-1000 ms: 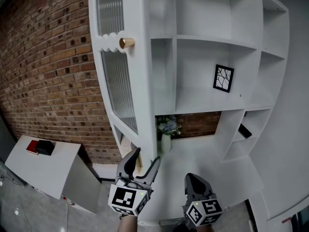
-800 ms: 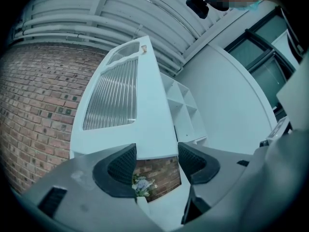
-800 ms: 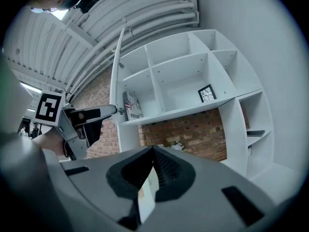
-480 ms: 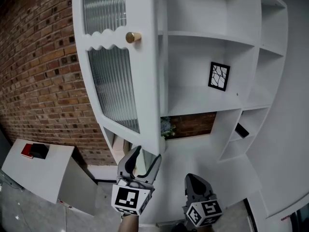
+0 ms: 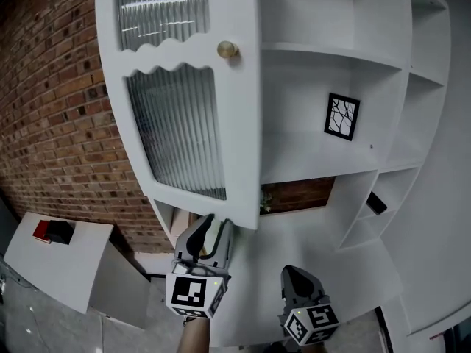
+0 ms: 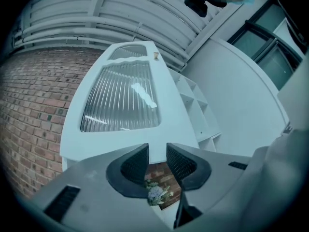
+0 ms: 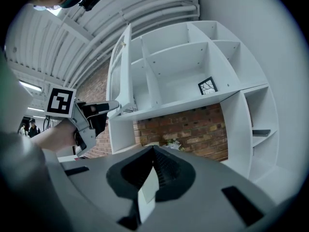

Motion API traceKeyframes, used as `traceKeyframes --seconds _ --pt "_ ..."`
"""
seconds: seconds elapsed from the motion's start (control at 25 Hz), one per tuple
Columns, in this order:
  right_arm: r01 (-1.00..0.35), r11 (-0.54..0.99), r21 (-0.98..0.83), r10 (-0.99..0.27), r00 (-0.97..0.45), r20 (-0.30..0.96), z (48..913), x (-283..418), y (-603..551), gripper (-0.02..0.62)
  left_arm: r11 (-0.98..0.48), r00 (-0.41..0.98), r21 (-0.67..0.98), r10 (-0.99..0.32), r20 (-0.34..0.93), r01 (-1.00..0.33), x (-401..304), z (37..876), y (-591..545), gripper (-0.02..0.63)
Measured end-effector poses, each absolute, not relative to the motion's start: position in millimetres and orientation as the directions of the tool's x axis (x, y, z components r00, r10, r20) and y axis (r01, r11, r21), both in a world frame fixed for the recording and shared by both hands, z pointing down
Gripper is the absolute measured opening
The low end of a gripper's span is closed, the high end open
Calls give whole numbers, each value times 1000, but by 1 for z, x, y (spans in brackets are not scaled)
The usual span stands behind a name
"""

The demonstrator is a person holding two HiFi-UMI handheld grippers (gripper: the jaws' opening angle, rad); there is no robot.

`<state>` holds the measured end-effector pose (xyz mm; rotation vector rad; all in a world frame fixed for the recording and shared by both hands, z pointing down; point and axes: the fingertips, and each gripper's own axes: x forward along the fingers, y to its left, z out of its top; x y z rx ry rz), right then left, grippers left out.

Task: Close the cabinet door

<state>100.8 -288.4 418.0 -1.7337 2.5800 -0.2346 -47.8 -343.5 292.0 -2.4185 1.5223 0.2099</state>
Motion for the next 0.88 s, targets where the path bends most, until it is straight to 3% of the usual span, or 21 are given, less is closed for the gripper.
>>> traceKeyframes --seconds 0.88 --pt "-919 370 -140 -919 -384 92 424 112 -345 2 -348 356 -85 -877 -322 -934 -51 290 -399 23"
